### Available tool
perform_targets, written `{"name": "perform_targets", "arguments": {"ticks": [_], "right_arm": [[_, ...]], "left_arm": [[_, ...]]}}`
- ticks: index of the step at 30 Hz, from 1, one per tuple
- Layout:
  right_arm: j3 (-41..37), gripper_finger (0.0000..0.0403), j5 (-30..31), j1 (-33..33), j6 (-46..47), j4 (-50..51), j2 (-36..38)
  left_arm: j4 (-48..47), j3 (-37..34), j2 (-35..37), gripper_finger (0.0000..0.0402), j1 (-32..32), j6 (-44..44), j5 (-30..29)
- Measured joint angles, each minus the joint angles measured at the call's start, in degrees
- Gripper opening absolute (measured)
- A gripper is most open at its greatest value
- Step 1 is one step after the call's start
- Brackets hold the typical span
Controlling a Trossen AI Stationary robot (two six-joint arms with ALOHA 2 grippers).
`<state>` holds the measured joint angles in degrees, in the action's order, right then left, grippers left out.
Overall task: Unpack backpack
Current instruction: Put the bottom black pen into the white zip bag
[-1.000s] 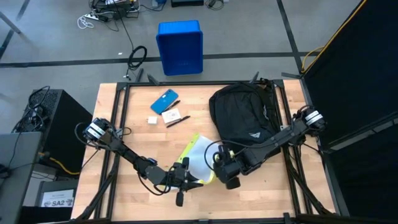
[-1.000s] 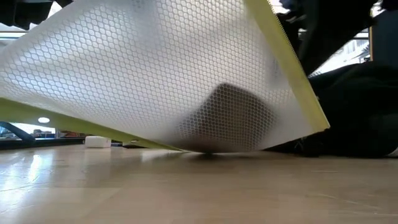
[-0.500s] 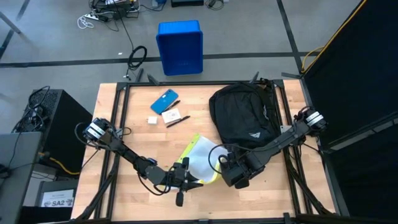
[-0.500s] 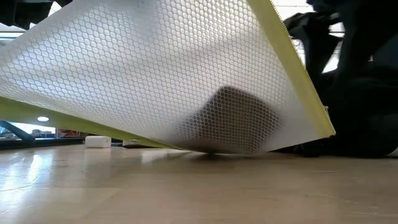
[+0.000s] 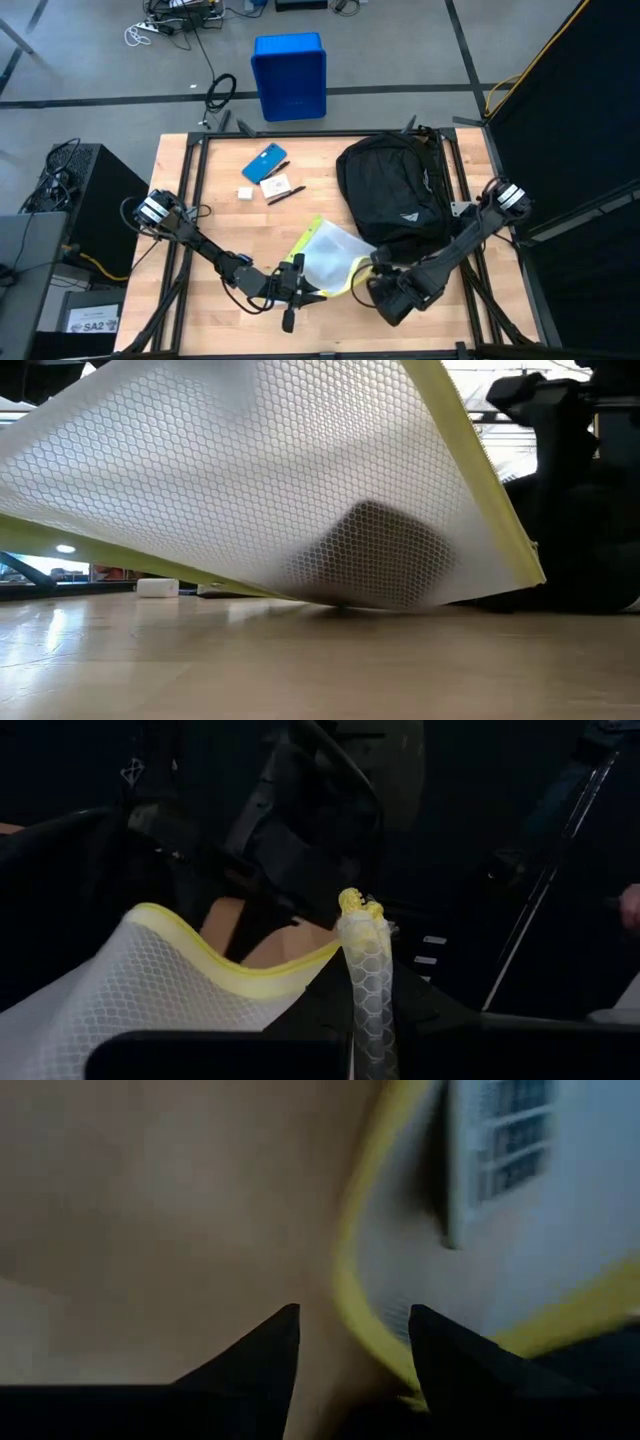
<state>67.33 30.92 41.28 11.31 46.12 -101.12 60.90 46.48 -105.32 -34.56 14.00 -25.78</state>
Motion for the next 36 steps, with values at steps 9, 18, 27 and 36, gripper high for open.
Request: {"name": "perform_targets", "arguments": {"ticks": [9,18,27,36], "right_arm": [[-6.89,0.0146,1.19,0.26,-2.78,-4.04,-0.02],[-13.88,0.0146,6.71,-2.44,-10.77,-16.75,-0.02],[-14.89,0.0063,8.70,-7.91,-8.84,-18.60,-0.02],[-4.57,0.0001,10.72,-6.61,-3.00,-2.27,-0.11]], "left_arm": [[0.00,0.00,0.00,0.0000,-0.01,0.00,0.09],[0.00,0.00,0.00,0.0000,0.01,0.00,0.13],[-0.05,0.00,0.00,0.0000,0.01,0.13,0.13],[-0.62,0.00,0.98,0.0000,-0.01,-1.77,-0.11]]}}
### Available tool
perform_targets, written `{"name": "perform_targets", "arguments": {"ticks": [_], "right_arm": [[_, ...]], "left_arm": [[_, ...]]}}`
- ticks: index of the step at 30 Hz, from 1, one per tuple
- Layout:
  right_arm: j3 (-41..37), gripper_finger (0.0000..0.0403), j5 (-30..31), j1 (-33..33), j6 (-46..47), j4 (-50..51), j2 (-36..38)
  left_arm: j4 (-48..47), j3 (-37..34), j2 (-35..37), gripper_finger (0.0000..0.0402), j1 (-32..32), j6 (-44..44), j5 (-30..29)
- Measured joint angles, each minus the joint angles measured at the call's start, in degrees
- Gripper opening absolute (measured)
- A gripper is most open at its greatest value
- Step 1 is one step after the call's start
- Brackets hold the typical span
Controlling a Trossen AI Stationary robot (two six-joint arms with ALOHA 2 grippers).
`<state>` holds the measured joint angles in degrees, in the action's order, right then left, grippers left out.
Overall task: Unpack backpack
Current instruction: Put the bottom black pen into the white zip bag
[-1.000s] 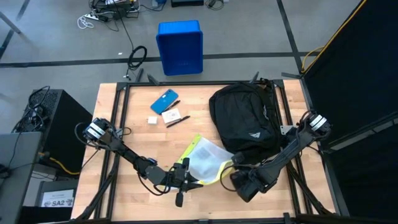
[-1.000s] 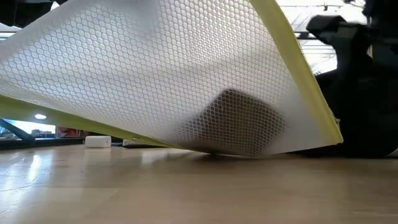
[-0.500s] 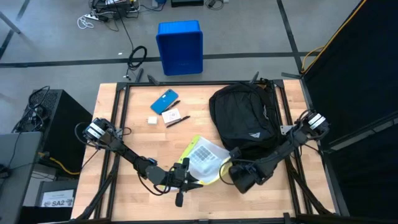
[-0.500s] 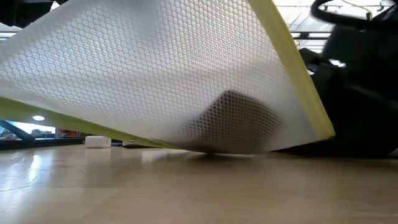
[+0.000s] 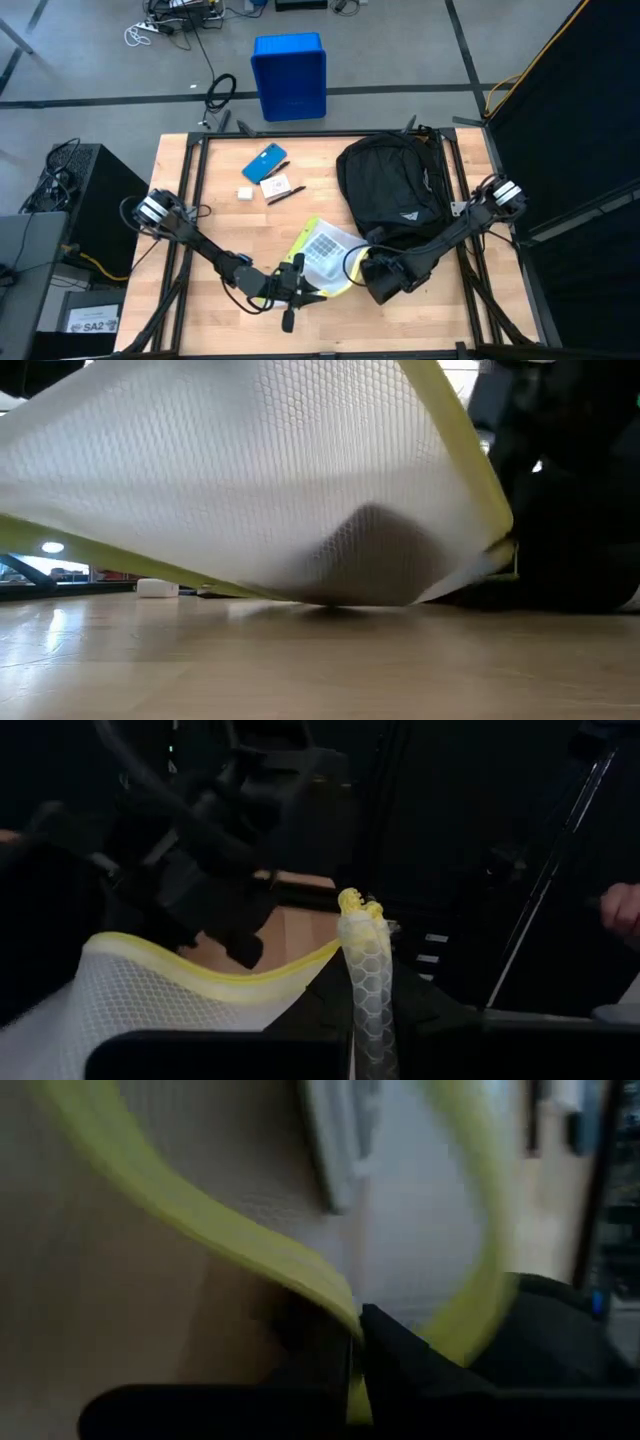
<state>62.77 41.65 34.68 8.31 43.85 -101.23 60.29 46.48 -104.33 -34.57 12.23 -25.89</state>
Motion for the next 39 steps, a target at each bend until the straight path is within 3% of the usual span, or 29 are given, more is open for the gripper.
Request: {"name": "perform_targets", "arguments": {"ticks": [8,22,28,34,39], "right_arm": [[16.79,0.0000,2.50,3.76,7.07,19.50,0.00],[40.01,0.0000,-1.10,3.86,6.43,27.84,0.28],[39.12,0.0000,-4.59,1.54,9.28,28.65,0.33],[32.04,0.0000,-7.91,0.91,15.54,27.93,0.33],[26.41,0.0000,-0.58,5.12,23.75,30.13,2.22]], "left_arm": [[-7.03,0.00,8.14,0.0000,-1.85,-6.11,-7.65],[-19.56,-0.02,20.78,0.0000,-4.59,-13.98,-20.03],[-20.47,-0.02,21.57,0.0000,-4.57,-14.99,-20.54],[-22.72,-0.03,21.57,0.0000,-4.48,-13.25,-20.75],[-22.77,-0.04,21.57,0.0000,-4.46,-13.16,-20.85]]}}
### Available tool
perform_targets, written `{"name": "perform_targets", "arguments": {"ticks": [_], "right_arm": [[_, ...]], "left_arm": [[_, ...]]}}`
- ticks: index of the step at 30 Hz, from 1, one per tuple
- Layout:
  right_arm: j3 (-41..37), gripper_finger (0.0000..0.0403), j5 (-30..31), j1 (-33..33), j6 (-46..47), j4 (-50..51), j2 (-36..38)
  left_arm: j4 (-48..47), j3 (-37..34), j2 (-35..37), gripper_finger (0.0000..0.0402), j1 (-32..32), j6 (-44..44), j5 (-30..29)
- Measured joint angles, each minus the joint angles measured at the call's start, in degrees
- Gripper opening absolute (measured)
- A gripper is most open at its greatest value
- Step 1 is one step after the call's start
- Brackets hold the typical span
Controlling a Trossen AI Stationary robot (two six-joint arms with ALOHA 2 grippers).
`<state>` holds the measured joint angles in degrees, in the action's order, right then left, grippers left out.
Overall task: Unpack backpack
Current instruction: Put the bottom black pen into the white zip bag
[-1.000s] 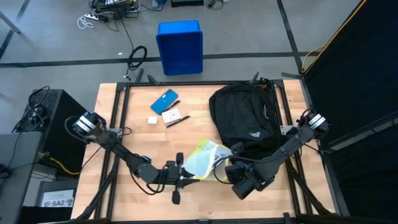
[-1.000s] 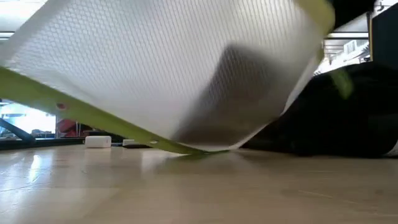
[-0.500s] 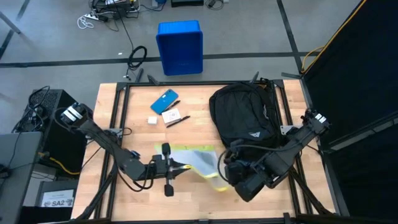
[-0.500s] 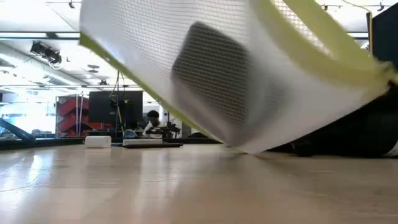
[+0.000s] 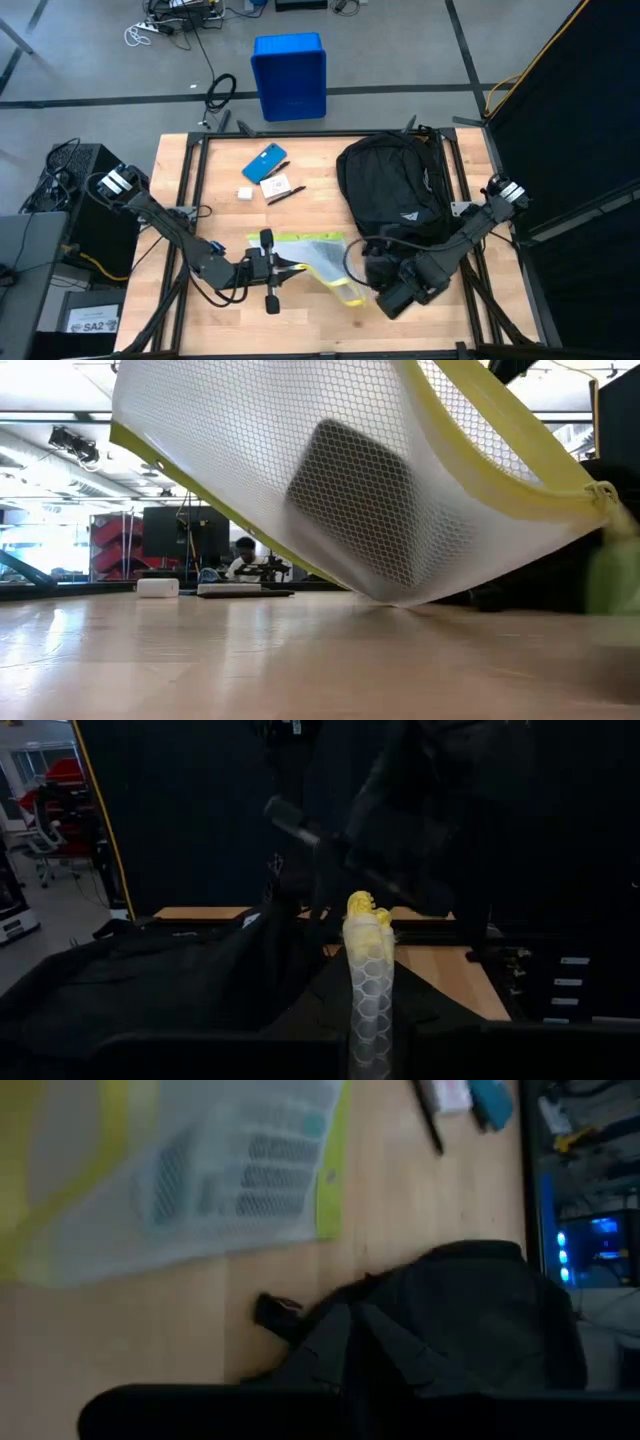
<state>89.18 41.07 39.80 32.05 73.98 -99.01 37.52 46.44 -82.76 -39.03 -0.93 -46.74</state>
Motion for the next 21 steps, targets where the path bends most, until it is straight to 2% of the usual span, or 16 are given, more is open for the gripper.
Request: {"name": "perform_targets", "arguments": {"ticks": [2,4,9,13,16,21], "right_arm": [[-3.51,0.0000,2.05,2.26,3.82,-4.20,3.03],[-10.59,0.0000,2.91,4.98,5.62,-13.60,6.55],[-34.12,0.0000,2.68,10.74,1.41,-48.36,14.27],[-48.34,0.0000,2.70,12.78,-4.66,-74.95,14.75],[-54.82,0.0005,2.70,12.51,-4.64,-89.35,12.87],[-58.74,0.0021,2.32,10.73,-1.34,-100.01,7.50]], "left_arm": [[-0.02,0.00,0.00,0.0000,0.00,-0.04,0.00],[-0.04,0.00,0.00,0.0000,0.01,-0.06,-0.02],[-0.17,0.00,0.00,0.0000,0.11,-0.20,-0.02],[-0.22,0.00,0.00,0.0000,0.31,0.06,-0.02],[-0.22,0.00,0.00,0.0000,0.36,0.38,-0.02],[-0.24,0.00,0.00,0.0000,0.39,0.98,-0.02]]}}
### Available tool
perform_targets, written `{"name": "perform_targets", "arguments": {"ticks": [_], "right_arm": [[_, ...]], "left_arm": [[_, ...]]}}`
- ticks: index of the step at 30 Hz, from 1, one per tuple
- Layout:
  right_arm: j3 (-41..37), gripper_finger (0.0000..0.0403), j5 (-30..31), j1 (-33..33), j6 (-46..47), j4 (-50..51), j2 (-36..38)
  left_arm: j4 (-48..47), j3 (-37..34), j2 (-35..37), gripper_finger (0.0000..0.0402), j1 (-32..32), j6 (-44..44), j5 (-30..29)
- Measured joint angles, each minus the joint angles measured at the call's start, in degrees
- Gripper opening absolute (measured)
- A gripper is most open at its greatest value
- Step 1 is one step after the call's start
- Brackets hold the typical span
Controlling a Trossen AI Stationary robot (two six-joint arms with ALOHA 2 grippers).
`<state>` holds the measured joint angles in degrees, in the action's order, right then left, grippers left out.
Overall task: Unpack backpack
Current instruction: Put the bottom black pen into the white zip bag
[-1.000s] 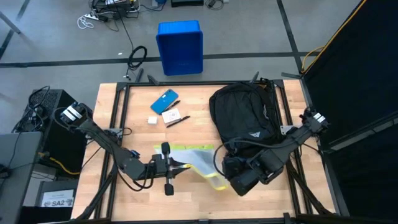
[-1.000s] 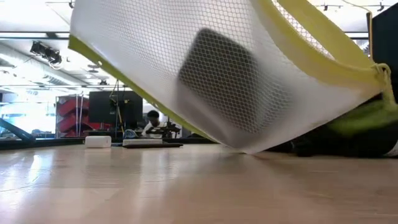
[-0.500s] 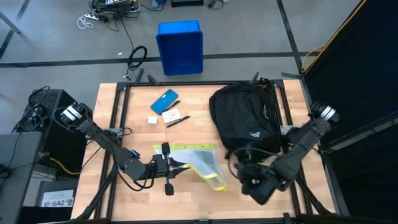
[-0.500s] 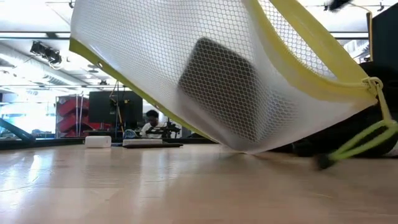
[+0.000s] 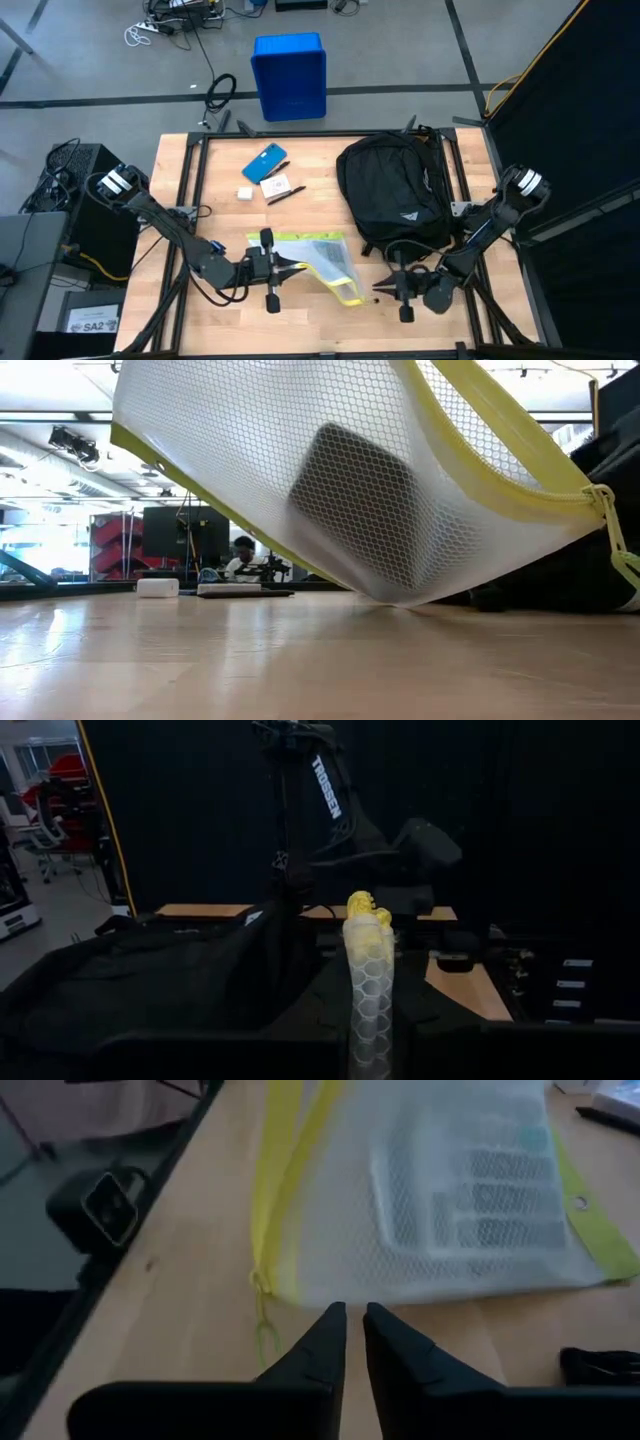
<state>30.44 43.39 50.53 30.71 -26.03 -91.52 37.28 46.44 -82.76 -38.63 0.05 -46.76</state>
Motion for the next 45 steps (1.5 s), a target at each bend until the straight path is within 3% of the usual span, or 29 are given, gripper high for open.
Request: {"name": "perform_targets", "arguments": {"ticks": [6,10,19,25,32,36,42,45], "right_arm": [[2.70,0.0054,-3.15,-0.45,-14.25,-0.38,-7.04],[5.20,0.0105,-2.66,-0.45,-22.92,0.14,-12.06],[6.47,0.0263,6.73,-1.29,-24.26,-1.53,-15.09],[6.36,0.0299,8.07,-2.71,-29.05,-6.90,-15.20],[6.32,0.0238,7.85,-3.77,-35.10,-15.29,-15.20],[6.32,0.0166,7.79,-3.77,-36.99,-19.31,-15.20],[6.32,0.0019,7.62,-3.65,-36.96,-21.05,-15.20],[6.32,0.0011,7.63,-3.66,-36.81,-22.60,-15.20]], "left_arm": [[0.04,0.00,-0.02,0.0000,0.00,0.38,-0.01],[0.04,0.00,-0.02,0.0000,0.00,0.62,0.00],[0.02,0.00,-0.02,0.0000,0.00,1.75,-0.02],[0.04,0.00,-0.04,0.0000,0.00,1.75,-0.02],[0.04,0.00,-0.04,0.0000,0.00,1.73,-0.15],[-1.88,0.00,-0.04,0.0000,0.02,1.75,-0.23],[-4.04,0.00,-0.06,0.0000,0.01,3.19,-1.60],[-4.24,0.00,-0.06,0.0000,0.00,3.20,-1.64]]}}
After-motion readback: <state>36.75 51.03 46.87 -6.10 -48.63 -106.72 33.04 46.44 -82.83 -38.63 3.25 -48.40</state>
